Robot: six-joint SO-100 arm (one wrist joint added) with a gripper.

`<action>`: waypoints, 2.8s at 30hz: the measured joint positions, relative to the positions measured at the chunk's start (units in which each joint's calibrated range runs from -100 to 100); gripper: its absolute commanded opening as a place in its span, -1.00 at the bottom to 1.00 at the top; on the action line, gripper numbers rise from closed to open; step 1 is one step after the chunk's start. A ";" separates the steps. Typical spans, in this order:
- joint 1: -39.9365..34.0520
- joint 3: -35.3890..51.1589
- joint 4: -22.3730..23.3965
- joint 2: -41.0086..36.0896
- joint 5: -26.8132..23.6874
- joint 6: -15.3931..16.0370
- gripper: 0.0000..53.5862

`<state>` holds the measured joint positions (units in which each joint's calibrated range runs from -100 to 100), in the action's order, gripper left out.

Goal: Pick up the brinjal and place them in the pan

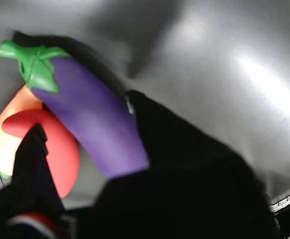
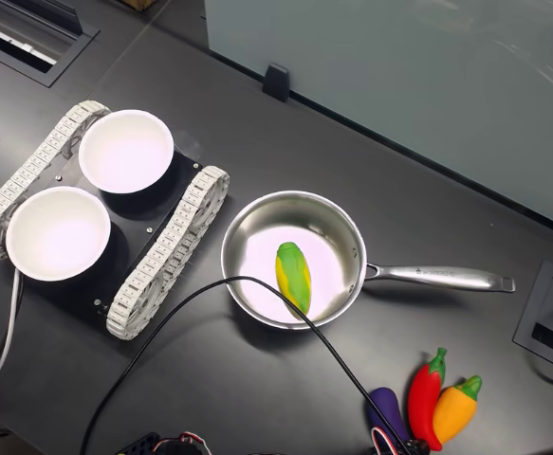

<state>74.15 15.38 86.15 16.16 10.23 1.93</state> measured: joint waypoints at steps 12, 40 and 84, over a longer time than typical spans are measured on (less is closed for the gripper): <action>-0.22 3.44 1.10 3.62 0.63 0.00 -0.01; -8.80 18.10 10.11 13.47 2.64 -1.74 -0.02; -1.32 10.50 7.48 8.42 0.00 -4.04 -0.68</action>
<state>72.83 25.88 93.63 24.58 10.23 -2.11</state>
